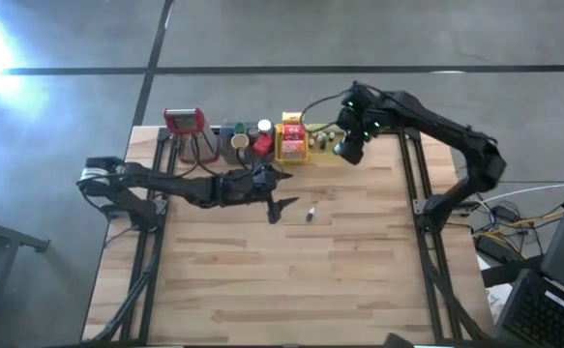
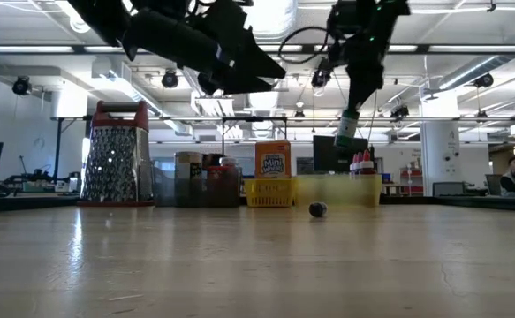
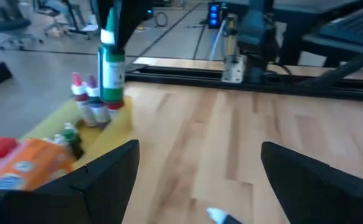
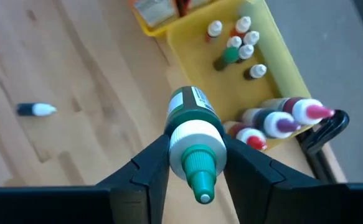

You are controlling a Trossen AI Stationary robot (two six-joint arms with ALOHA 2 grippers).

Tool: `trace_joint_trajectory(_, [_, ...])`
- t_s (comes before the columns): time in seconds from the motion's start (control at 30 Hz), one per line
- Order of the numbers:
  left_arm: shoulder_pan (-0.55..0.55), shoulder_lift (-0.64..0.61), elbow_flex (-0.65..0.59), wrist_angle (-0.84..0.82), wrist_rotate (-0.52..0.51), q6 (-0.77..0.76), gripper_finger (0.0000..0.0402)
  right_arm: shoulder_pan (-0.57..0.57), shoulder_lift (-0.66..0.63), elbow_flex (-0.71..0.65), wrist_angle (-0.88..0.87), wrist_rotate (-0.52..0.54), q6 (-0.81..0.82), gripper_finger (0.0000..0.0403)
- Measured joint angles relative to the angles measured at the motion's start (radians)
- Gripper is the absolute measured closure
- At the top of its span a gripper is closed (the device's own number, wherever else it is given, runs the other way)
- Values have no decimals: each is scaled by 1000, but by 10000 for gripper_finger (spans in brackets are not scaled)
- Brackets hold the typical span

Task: Pick & Place Kitchen Items
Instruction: Put the large green food coloring bottle into the light yellow bin

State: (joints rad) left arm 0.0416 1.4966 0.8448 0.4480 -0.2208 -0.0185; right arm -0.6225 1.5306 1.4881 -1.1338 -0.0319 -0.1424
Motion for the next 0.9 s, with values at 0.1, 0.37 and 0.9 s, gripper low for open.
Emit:
trace_joint_trajectory(0.1, [19,-18,0,-4,-13,10,61,-31,81,75,-25,0,-48,278])
trace_joint_trajectory(0.37, [89,-80,0,-84,-13,26,61,-95,256,242,-96,-2,-153,283])
trace_joint_trajectory(0.9, [194,-77,-60,-90,-8,-32,61,-191,463,368,-143,-29,-261,276])
